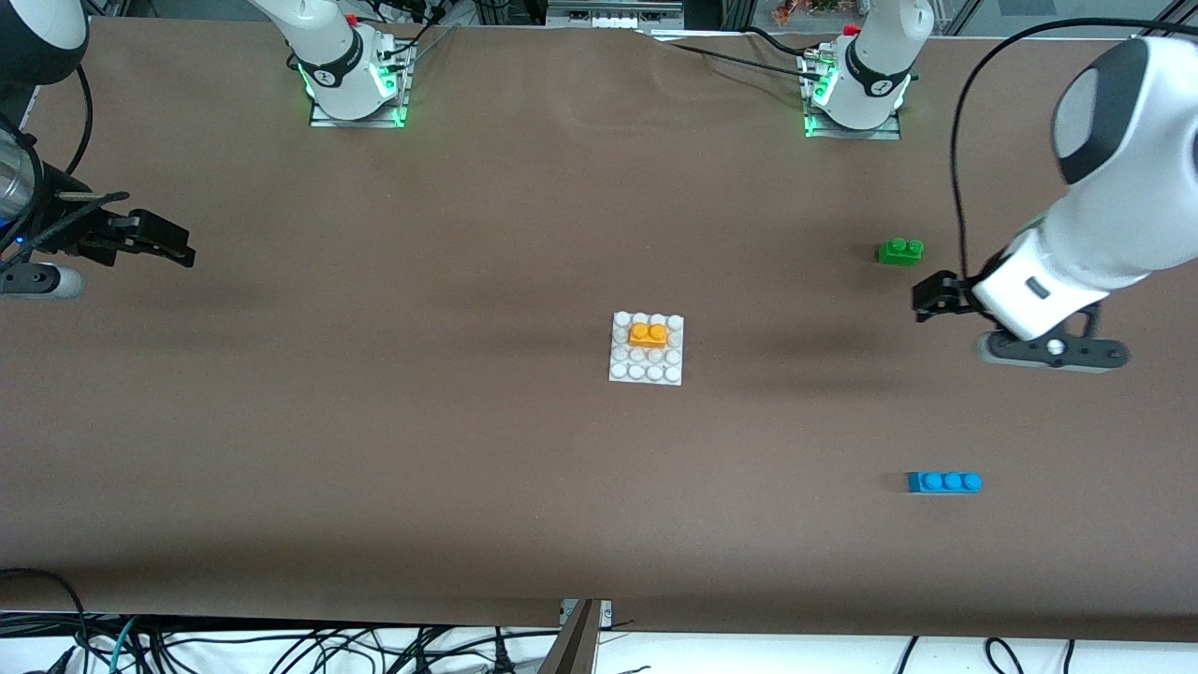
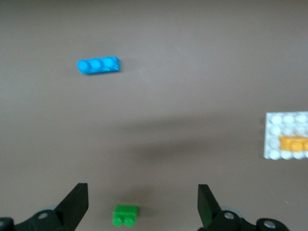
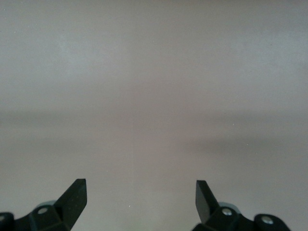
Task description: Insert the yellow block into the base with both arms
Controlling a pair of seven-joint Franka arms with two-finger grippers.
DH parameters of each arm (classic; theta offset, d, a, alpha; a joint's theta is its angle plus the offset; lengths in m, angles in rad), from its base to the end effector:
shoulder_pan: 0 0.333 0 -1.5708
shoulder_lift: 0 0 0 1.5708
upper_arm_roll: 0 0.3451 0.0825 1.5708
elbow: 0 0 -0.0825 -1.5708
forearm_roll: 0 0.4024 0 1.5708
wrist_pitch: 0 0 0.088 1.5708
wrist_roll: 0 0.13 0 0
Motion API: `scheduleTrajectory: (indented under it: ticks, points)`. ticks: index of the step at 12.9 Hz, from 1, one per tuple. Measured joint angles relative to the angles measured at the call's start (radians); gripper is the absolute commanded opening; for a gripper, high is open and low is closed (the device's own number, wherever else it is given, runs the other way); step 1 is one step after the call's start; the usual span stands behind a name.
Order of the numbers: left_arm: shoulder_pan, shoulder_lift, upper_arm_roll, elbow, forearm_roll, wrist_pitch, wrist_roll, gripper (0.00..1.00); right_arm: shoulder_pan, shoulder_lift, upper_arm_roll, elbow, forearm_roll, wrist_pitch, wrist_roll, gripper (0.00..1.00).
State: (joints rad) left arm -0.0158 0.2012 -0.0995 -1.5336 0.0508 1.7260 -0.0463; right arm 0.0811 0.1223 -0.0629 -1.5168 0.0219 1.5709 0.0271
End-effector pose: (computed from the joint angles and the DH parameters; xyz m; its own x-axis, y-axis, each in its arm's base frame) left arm 0.6439 -0.0633 0.5402 0.9972 -0.0750 -0.0065 -0.0751 -0.9967 -0.0306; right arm 0.6098 0.0162 0.5848 0.9976 -0.0090 -0.0683 -0.0099 -0.9999 -0.0123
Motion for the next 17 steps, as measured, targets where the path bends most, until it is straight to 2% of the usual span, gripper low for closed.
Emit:
scheduleTrajectory:
  ticks: [2,4,9,17]
  points:
    - [0.002,-0.105,0.033,-0.148,-0.005,0.066,0.017,1.00,0.000,0.000,0.000,0.000,0.000,0.000,0.000,1.00]
    - [0.002,-0.168,0.035,-0.221,-0.006,0.054,0.017,1.00,0.000,0.000,0.000,0.000,0.000,0.000,0.000,1.00]
    - [-0.008,-0.188,0.034,-0.229,-0.019,0.009,0.017,1.00,0.000,0.000,0.000,0.000,0.000,0.000,0.000,1.00]
    - [-0.012,-0.188,0.059,-0.228,-0.044,0.038,0.056,1.00,0.000,0.000,0.000,0.000,0.000,0.000,0.000,1.00]
